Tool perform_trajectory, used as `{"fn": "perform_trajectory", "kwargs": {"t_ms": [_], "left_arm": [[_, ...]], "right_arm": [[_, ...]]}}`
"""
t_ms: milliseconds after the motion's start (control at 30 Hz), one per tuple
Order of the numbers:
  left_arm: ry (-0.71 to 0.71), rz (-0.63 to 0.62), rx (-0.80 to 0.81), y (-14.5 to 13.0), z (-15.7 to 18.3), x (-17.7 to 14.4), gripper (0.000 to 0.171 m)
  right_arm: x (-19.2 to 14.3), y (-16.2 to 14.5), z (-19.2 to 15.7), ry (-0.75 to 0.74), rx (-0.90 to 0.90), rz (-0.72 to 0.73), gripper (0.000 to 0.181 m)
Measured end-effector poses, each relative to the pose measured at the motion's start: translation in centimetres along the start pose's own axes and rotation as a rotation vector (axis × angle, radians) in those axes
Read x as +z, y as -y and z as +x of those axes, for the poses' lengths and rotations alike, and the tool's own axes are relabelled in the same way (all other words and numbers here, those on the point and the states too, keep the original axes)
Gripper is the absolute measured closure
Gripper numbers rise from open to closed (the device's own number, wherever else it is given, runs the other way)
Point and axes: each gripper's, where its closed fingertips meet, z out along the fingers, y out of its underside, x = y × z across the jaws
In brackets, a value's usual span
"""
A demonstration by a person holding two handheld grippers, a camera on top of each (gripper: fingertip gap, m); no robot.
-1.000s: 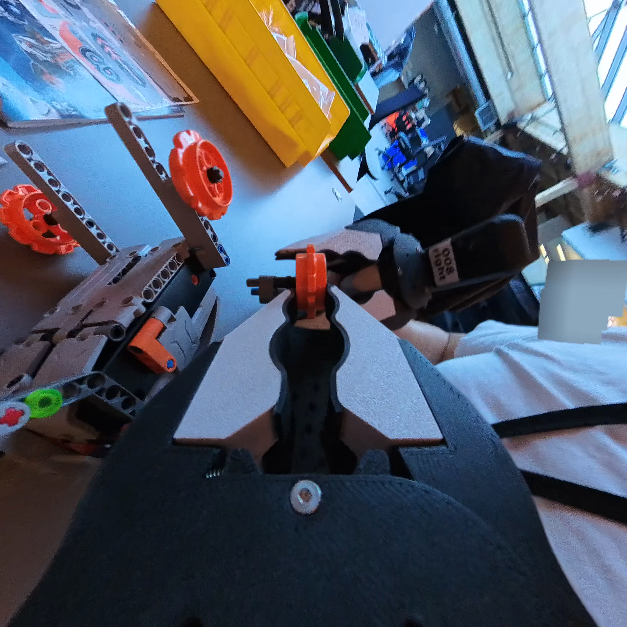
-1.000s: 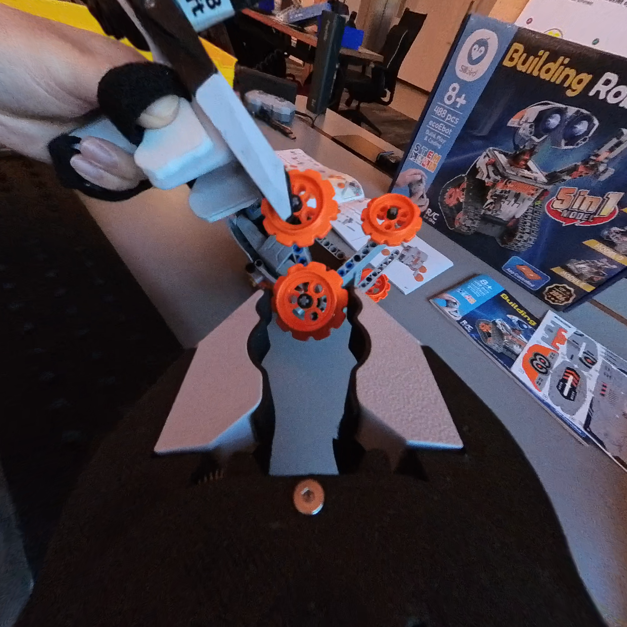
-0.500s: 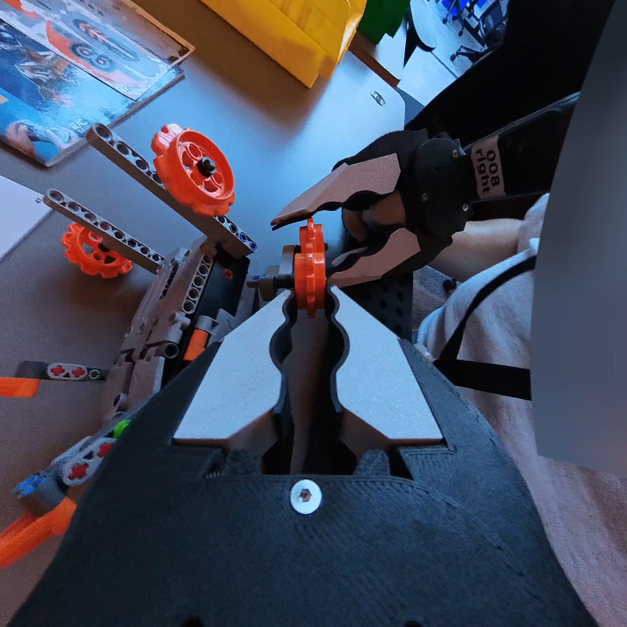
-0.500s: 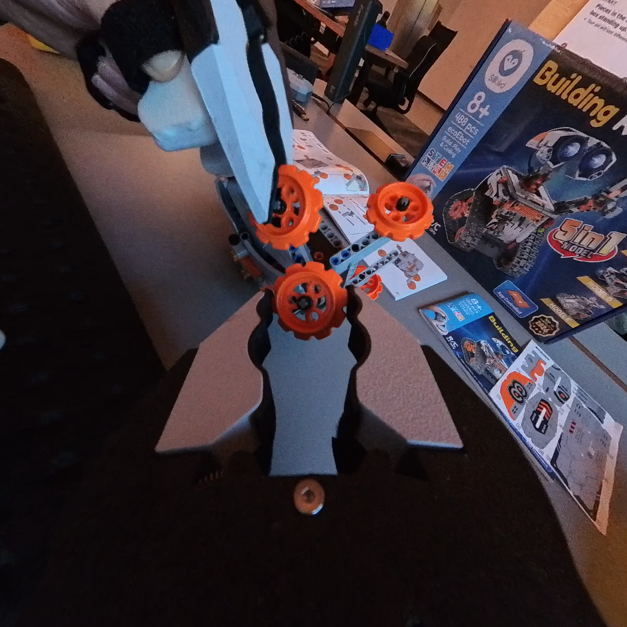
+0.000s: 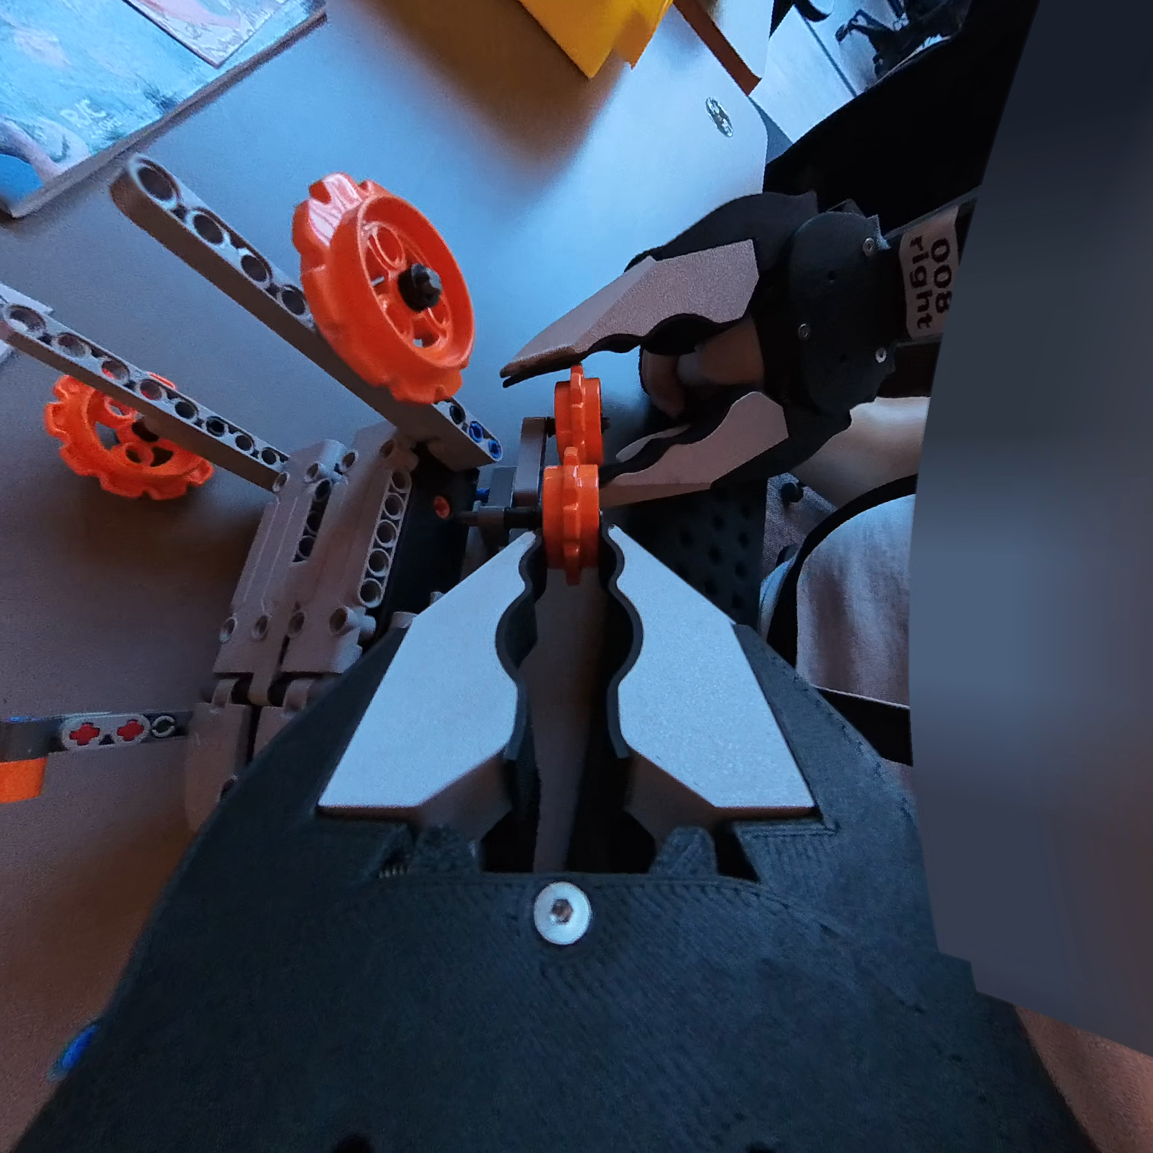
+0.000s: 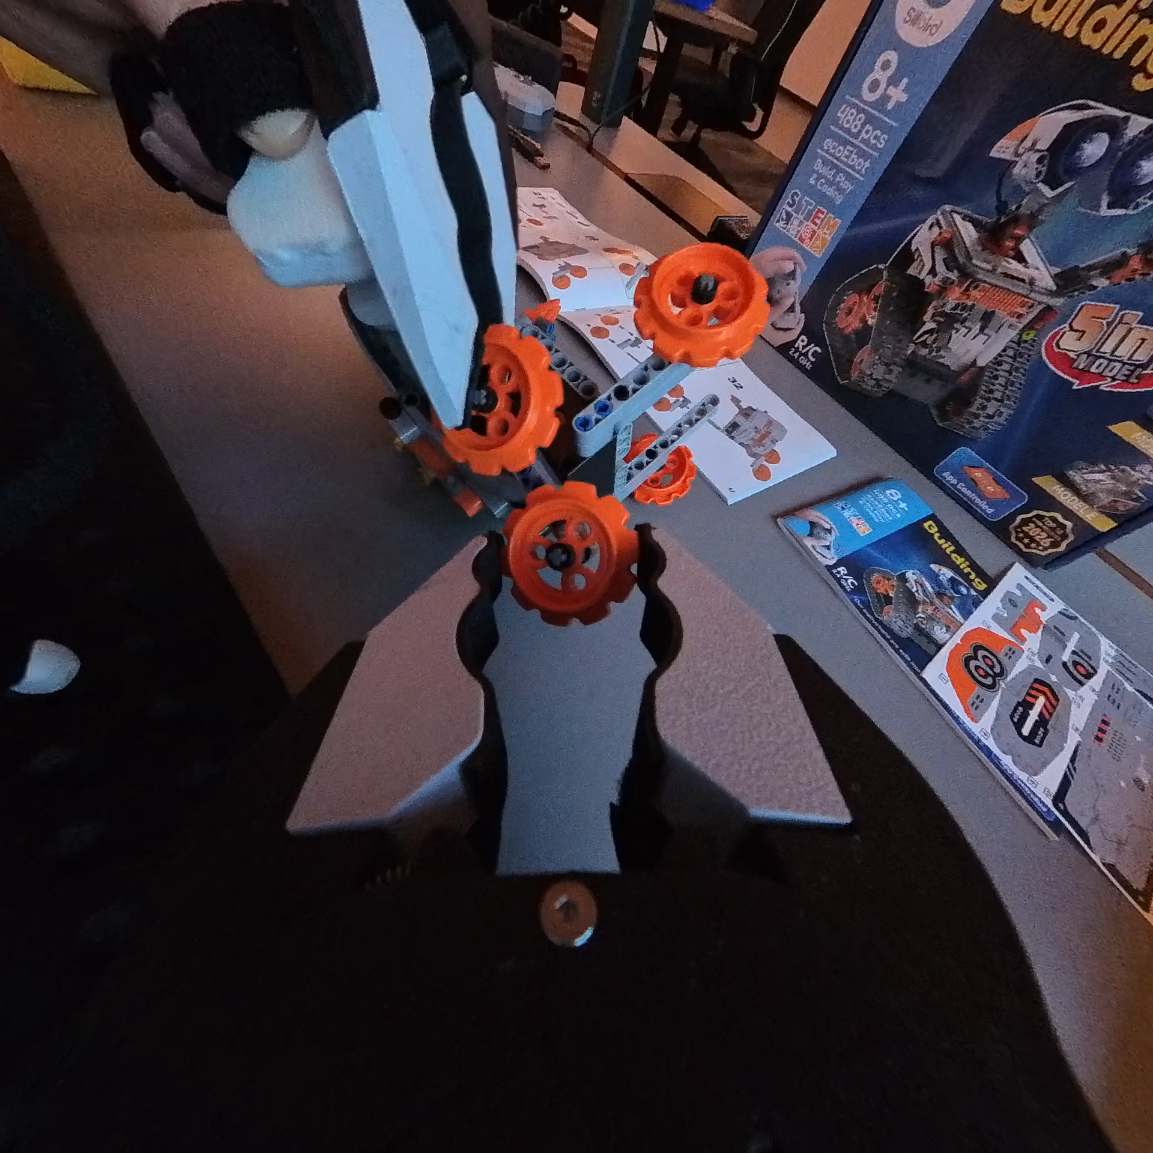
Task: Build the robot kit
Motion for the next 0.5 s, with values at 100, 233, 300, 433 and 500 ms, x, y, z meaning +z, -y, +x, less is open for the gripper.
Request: {"fn": "perform_trajectory", "kwargs": {"t_ms": [100, 233, 300, 433, 500], "left_arm": [[0.002, -0.014, -0.030, 0.1, 0.0, 0.0, 0.157], [0.049, -0.049, 0.001, 0.3, -0.3, 0.0, 0.157], [0.060, -0.056, 0.021, 0.3, -0.1, 0.0, 0.157], [0.048, -0.034, 0.026, 0.5, 0.7, -0.3, 0.157], [0.048, -0.021, 0.030, 0.7, 0.8, -0.3, 0.158]], "right_arm": [[0.1, -0.1, 0.0, 0.005, 0.003, -0.004, 0.138], [0.4, -0.4, -0.1, 0.008, -0.011, -0.026, 0.138], [0.3, -0.3, -0.2, 0.006, -0.025, -0.023, 0.138], [-0.5, 0.5, -0.1, -0.014, -0.045, 0.028, 0.138], [-0.6, 0.7, 0.0, -0.024, -0.042, 0.037, 0.138]]}}
